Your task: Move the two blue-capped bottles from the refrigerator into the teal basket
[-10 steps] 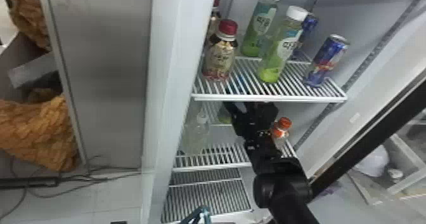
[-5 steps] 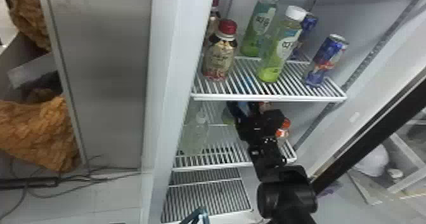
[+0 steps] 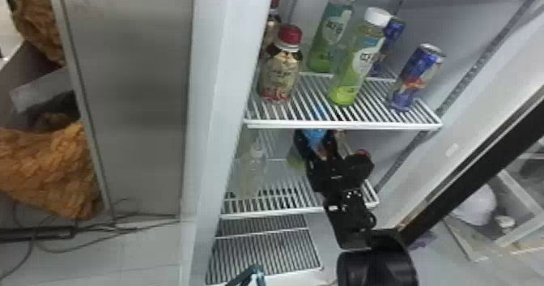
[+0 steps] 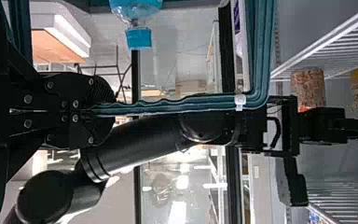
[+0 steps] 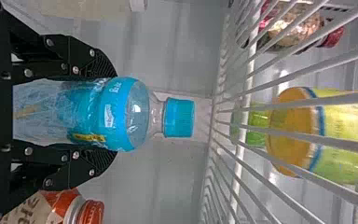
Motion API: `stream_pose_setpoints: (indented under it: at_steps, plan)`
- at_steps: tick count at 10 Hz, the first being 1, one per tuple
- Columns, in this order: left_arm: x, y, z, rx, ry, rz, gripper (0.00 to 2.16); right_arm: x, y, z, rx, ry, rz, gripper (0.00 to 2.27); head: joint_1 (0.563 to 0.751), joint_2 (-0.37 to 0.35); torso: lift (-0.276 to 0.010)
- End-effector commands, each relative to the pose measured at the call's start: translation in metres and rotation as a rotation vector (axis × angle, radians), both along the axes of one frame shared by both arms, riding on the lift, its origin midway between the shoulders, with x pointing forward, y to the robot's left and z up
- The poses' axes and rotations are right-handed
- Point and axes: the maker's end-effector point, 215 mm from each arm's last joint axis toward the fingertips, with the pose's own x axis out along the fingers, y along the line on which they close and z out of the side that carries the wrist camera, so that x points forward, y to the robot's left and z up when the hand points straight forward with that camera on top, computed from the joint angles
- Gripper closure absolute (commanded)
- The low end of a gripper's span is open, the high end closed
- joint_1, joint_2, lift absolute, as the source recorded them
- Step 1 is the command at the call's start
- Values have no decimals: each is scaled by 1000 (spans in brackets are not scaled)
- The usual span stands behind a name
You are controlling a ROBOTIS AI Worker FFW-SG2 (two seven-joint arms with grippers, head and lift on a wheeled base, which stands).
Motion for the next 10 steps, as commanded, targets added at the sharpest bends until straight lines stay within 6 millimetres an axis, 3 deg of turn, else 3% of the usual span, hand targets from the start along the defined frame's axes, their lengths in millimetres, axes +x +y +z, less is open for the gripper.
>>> stream_pose_setpoints:
  at_steps: [1, 8, 10]
  plan:
    - [-1, 0, 0, -1, 2, 1, 1138, -14, 2, 7, 3, -15, 10, 772, 695, -350, -143]
    - [-1, 1, -1, -2, 6, 6, 1138, -85, 3, 14, 23, -4, 28, 769, 695, -350, -143]
    - [-1, 1, -1, -2, 6, 6, 1138, -102, 13, 10, 32, 15, 54, 765, 695, -350, -143]
